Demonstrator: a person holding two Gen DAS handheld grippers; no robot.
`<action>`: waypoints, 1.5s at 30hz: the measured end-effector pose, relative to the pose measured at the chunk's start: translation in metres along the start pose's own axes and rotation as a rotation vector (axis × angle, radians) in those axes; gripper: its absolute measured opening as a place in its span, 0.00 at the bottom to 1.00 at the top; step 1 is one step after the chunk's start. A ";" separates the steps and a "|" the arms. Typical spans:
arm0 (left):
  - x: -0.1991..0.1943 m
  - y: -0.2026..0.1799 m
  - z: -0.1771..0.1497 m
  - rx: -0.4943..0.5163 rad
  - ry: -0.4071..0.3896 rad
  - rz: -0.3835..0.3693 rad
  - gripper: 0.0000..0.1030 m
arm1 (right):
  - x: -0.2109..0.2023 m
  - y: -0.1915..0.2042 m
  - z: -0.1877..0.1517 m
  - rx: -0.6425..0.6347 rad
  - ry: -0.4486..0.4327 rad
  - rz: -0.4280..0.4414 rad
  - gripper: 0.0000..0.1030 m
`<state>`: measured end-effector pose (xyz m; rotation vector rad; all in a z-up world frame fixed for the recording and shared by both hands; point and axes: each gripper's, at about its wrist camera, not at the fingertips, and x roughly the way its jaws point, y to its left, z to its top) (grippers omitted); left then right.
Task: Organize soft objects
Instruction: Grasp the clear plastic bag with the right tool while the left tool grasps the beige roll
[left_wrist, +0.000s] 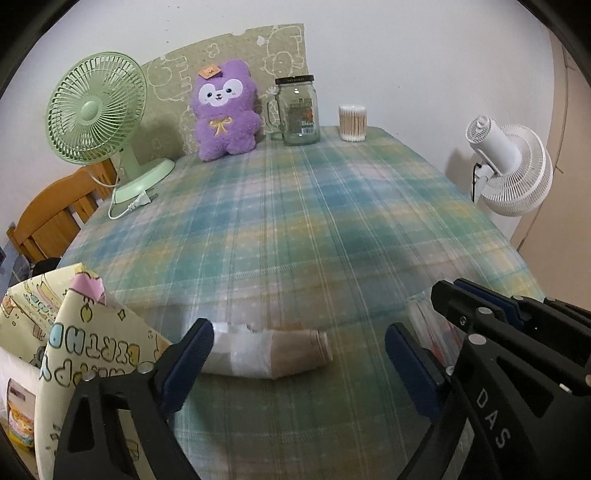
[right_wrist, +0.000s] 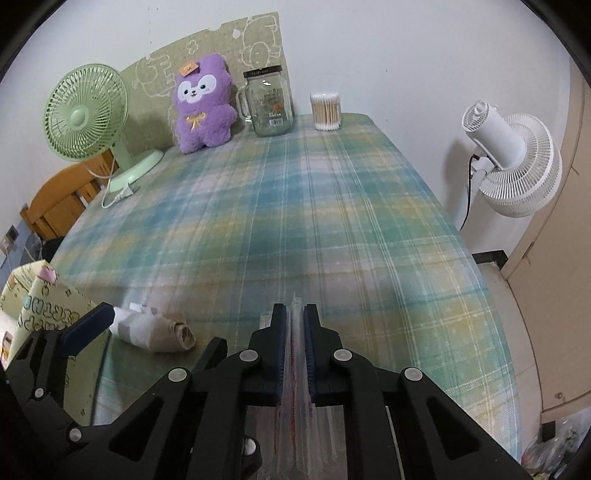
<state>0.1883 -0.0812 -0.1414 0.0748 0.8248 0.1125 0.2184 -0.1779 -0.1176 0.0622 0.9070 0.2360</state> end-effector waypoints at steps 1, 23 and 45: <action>0.001 0.000 0.000 0.002 0.000 0.002 0.87 | 0.001 0.001 0.001 -0.001 0.002 -0.001 0.11; 0.013 0.010 -0.012 -0.015 0.072 -0.065 0.28 | 0.009 0.006 -0.010 0.037 0.042 -0.014 0.12; -0.026 0.006 -0.050 0.065 0.077 -0.132 0.27 | -0.012 0.011 -0.048 0.081 0.060 -0.042 0.58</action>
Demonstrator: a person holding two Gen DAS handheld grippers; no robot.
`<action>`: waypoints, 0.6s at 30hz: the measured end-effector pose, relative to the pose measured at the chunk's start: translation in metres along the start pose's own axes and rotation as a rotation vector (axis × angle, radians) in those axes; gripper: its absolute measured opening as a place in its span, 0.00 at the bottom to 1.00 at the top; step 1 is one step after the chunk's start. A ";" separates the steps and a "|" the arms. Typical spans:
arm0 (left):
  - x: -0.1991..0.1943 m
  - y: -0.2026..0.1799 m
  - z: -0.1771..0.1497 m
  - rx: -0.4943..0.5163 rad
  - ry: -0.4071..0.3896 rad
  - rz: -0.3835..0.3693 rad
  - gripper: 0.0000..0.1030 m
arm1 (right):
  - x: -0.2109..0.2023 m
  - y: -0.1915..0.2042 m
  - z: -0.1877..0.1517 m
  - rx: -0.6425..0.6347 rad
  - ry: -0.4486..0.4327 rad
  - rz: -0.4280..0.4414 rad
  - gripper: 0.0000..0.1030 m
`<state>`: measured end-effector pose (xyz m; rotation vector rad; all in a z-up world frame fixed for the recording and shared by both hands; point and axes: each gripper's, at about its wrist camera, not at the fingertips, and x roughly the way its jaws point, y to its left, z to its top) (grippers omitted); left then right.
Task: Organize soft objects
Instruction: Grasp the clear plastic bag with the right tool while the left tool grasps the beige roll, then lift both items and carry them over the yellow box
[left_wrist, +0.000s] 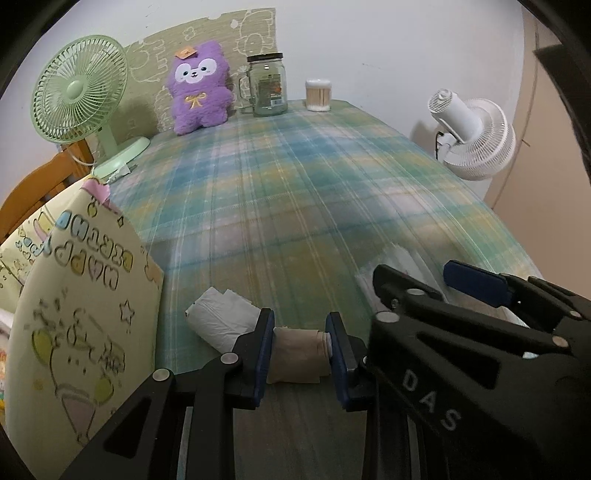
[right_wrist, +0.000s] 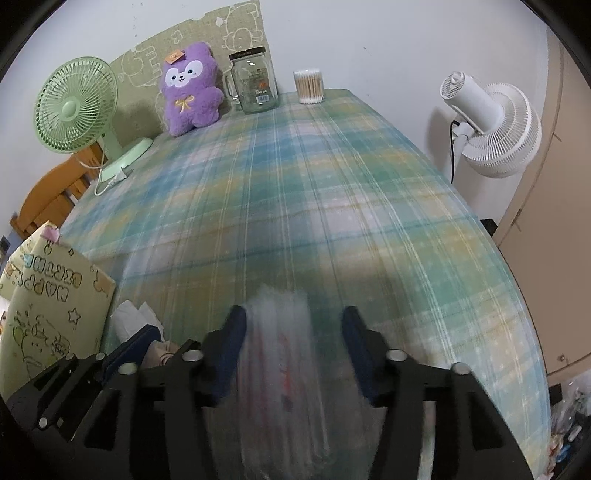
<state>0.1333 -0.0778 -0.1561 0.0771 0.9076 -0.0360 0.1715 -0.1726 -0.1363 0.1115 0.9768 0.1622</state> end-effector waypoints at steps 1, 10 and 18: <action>-0.002 0.000 -0.002 0.002 -0.001 -0.001 0.27 | -0.001 0.001 -0.003 0.002 0.006 0.003 0.58; -0.006 0.003 -0.007 -0.023 -0.002 -0.017 0.27 | -0.009 0.005 -0.014 0.016 0.004 -0.010 0.36; -0.011 0.005 -0.008 -0.033 0.002 -0.042 0.26 | -0.018 0.005 -0.018 0.037 0.001 -0.005 0.23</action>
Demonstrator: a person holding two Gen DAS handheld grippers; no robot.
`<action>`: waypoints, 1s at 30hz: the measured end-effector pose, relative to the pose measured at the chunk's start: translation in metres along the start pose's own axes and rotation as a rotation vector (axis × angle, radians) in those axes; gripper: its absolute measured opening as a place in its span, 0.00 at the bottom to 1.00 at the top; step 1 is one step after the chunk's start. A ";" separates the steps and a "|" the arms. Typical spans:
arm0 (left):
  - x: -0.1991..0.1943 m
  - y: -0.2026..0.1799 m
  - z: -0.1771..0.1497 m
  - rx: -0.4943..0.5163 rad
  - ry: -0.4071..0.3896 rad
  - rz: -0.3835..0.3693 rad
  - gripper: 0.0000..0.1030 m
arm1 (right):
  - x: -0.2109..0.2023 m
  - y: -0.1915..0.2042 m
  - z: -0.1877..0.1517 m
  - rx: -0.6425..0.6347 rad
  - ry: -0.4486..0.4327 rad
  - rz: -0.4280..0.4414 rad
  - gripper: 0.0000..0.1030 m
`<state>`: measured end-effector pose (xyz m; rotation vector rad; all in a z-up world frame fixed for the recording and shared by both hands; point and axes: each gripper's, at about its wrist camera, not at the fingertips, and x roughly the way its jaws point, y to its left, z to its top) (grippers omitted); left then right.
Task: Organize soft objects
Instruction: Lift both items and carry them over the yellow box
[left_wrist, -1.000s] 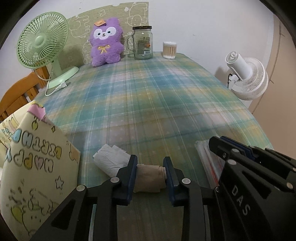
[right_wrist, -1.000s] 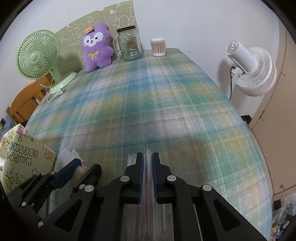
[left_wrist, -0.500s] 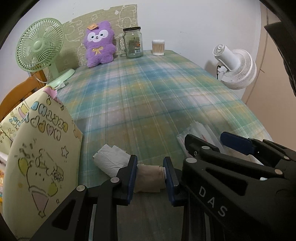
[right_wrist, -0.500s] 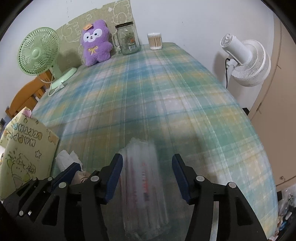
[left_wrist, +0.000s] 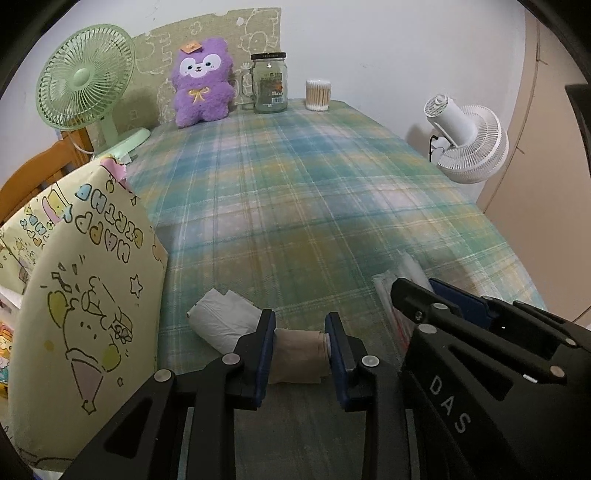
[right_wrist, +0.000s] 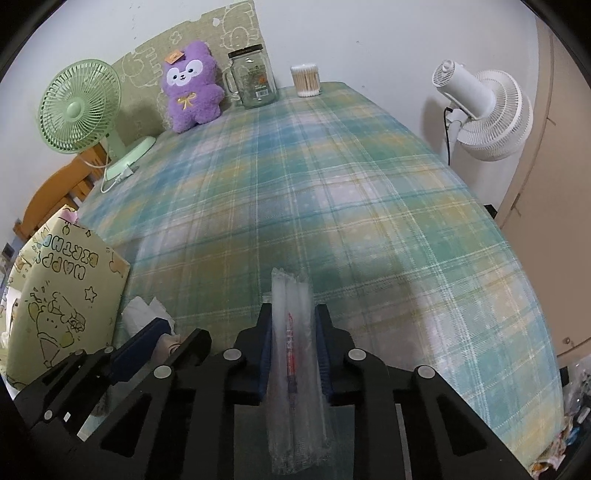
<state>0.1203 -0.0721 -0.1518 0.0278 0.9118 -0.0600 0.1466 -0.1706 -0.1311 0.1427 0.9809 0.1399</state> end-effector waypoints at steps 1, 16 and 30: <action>-0.001 0.000 -0.001 0.001 -0.002 -0.003 0.26 | -0.003 0.000 -0.001 0.000 -0.006 -0.003 0.23; -0.037 -0.006 0.012 0.013 -0.087 -0.027 0.26 | -0.046 0.002 0.008 -0.001 -0.099 -0.029 0.23; -0.078 -0.004 0.026 0.029 -0.177 -0.022 0.26 | -0.091 0.013 0.018 -0.013 -0.195 -0.026 0.23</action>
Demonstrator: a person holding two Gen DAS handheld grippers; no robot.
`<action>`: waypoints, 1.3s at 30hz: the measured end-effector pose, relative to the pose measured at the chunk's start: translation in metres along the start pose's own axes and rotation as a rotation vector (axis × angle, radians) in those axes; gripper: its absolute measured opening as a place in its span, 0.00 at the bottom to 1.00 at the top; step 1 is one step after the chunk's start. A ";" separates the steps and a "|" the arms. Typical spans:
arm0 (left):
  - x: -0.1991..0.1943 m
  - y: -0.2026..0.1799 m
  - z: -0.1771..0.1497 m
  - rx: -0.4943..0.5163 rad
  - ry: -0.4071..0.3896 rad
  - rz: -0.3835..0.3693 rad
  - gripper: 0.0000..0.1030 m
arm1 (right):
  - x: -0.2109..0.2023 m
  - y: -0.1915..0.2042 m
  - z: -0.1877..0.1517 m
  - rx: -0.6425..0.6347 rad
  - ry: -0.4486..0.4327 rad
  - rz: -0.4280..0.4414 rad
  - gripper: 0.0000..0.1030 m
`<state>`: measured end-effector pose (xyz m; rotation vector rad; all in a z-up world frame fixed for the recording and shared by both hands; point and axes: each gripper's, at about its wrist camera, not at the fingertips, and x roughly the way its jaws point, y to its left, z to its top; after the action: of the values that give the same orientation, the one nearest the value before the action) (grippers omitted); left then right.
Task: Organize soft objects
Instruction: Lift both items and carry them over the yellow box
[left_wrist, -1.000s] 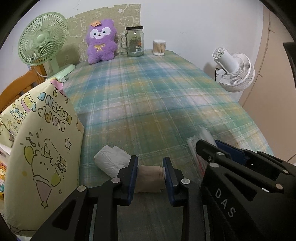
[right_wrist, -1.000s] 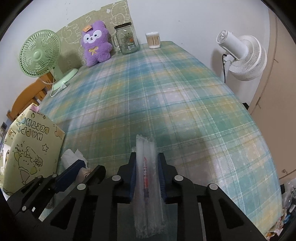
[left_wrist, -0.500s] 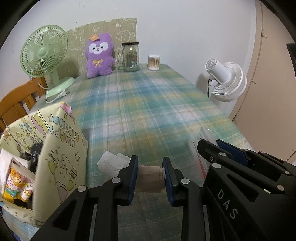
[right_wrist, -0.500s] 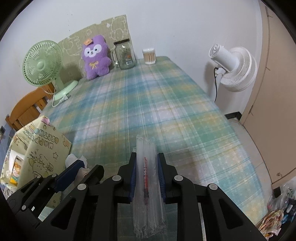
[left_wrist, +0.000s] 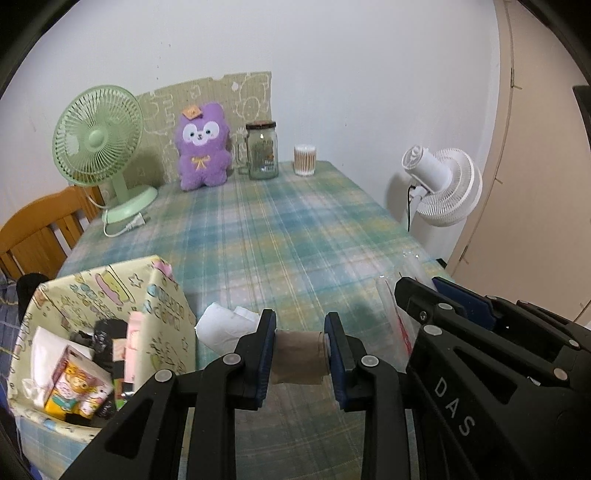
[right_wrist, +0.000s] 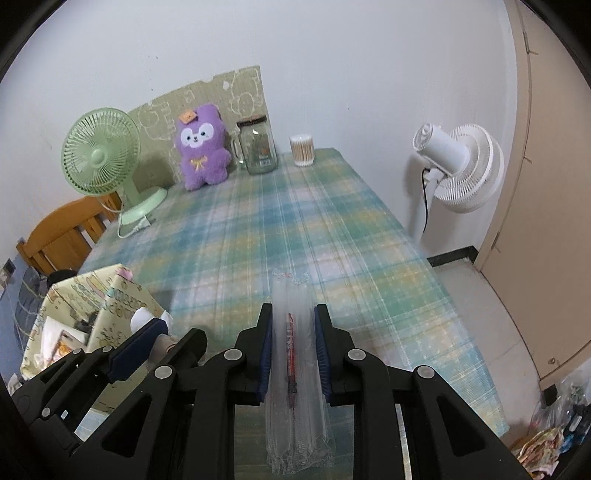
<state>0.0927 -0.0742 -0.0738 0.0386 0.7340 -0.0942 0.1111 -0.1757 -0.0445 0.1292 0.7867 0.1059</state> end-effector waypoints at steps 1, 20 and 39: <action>-0.003 0.000 0.001 0.001 -0.007 0.001 0.26 | -0.002 0.001 0.001 0.000 -0.005 0.000 0.23; -0.055 0.004 0.019 0.037 -0.145 0.007 0.26 | -0.057 0.021 0.019 -0.026 -0.133 -0.013 0.23; -0.074 0.053 0.019 0.031 -0.188 0.030 0.26 | -0.064 0.075 0.022 -0.066 -0.173 0.006 0.23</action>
<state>0.0556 -0.0169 -0.0100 0.0693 0.5437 -0.0788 0.0780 -0.1126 0.0276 0.0766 0.6097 0.1243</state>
